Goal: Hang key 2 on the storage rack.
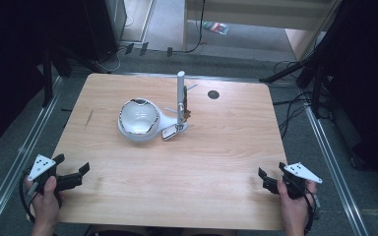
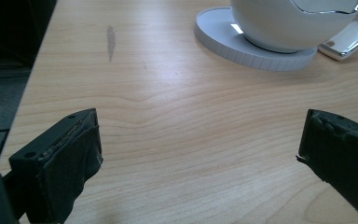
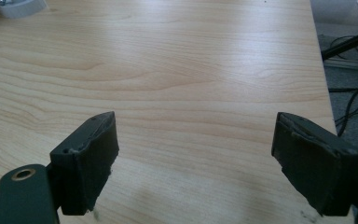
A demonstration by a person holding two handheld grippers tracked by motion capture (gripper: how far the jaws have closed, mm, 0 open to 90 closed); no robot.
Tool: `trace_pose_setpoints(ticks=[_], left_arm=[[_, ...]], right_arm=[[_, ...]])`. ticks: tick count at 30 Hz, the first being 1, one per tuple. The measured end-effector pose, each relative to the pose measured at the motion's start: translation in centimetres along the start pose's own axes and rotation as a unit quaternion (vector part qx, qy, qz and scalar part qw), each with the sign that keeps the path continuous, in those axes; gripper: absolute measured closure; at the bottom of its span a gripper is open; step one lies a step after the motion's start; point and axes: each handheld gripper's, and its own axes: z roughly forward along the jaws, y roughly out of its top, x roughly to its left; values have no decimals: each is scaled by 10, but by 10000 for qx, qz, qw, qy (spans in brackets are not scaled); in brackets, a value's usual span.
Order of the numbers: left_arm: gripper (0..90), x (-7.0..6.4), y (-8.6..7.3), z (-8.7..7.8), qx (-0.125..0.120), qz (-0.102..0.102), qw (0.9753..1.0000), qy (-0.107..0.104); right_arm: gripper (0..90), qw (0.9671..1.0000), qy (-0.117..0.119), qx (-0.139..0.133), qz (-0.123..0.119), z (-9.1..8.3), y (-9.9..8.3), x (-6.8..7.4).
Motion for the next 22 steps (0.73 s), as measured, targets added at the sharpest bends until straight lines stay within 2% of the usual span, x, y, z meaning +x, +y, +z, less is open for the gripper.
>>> trace_pose_setpoints(ticks=[1,3,5,9,12,17,22], left_arm=[[0,0,0,0,-3,-6,10000,24],[0,1,0,0,-50,-77,9999,95],[0,2,0,0,-62,-120,9999,107],[0,0,0,0,-16,2,10000,82],[0,-3,1,2,113,106,9997,179],[0,0,1,2,73,-105,9997,223],[0,-2,2,4,166,-8,9996,228]], right_arm=[[146,10000,-12,21,27,1,0,0],[146,9999,7,-132,16,0,0,0],[146,9997,67,-192,130,0,0,0],[151,9997,-69,-221,98,-1,-1,3],[151,9998,-120,-151,21,0,0,4],[145,9992,-167,-303,224,-2,-2,1],[149,9993,-185,-264,212,-1,-1,2]])
